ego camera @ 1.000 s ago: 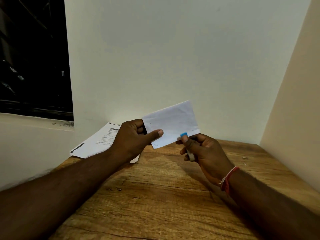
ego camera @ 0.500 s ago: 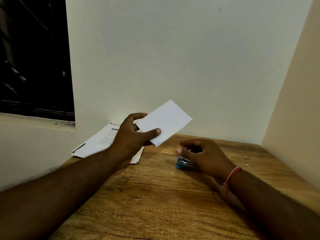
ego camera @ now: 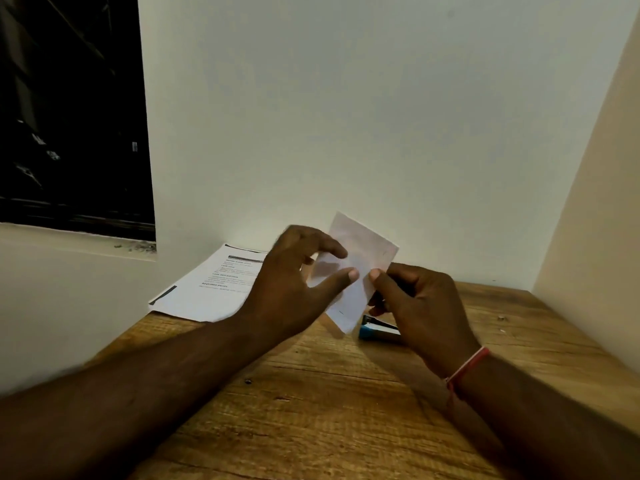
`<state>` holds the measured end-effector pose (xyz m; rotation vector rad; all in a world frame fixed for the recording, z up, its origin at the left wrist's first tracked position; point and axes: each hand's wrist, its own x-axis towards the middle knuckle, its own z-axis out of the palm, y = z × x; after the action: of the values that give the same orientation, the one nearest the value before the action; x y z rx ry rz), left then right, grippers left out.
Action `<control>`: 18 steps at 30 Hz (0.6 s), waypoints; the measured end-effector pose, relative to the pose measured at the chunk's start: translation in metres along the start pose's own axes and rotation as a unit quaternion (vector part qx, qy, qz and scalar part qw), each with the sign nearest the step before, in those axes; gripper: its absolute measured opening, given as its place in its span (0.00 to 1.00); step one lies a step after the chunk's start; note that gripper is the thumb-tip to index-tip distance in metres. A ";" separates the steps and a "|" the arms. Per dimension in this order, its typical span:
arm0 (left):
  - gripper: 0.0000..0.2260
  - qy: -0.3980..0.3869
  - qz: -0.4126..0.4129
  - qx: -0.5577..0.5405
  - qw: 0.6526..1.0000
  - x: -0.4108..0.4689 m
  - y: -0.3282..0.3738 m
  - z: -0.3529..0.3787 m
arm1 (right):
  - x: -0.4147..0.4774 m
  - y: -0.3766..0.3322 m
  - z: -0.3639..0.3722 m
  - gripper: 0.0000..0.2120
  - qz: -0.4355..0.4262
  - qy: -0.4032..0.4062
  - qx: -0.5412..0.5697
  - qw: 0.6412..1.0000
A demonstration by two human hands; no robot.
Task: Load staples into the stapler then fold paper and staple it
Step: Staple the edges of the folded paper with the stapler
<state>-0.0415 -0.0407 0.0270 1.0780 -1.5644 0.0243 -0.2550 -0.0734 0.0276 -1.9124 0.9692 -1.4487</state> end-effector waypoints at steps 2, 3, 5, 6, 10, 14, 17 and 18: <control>0.14 -0.023 -0.014 -0.051 0.998 -0.003 0.011 0.004 | -0.003 -0.001 0.003 0.09 -0.047 -0.001 -0.038 0.998; 0.14 -0.034 -0.031 -0.077 0.996 -0.005 0.015 0.007 | -0.004 -0.002 0.004 0.10 -0.071 -0.001 -0.061 0.996; 0.14 -0.044 -0.055 -0.112 0.991 -0.005 0.018 0.009 | -0.004 -0.003 0.005 0.10 -0.109 -0.011 -0.083 0.991; 0.14 -0.043 -0.062 -0.122 0.990 -0.005 0.017 0.009 | -0.004 -0.004 0.005 0.11 -0.120 -0.021 -0.086 0.989; 0.10 -0.047 -0.073 -0.152 0.985 -0.002 0.013 0.004 | -0.003 -0.003 0.004 0.18 -0.148 -0.038 -0.103 0.983; 0.07 -0.053 -0.065 -0.160 0.984 -0.001 0.011 0.004 | -0.002 -0.004 0.003 0.22 -0.155 -0.041 -0.085 0.983; 0.07 -0.054 -0.062 -0.152 0.985 0.001 0.008 0.003 | -0.003 -0.005 0.001 0.23 -0.162 -0.033 -0.091 0.982; 0.06 -0.055 -0.060 -0.149 0.985 0.001 0.007 0.002 | -0.003 -0.005 0.001 0.23 -0.164 -0.031 -0.095 0.981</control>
<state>-0.0478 -0.0385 0.0311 0.9451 -1.5406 -0.3477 -0.2533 -0.0679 0.0299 -2.3304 0.8158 -1.5077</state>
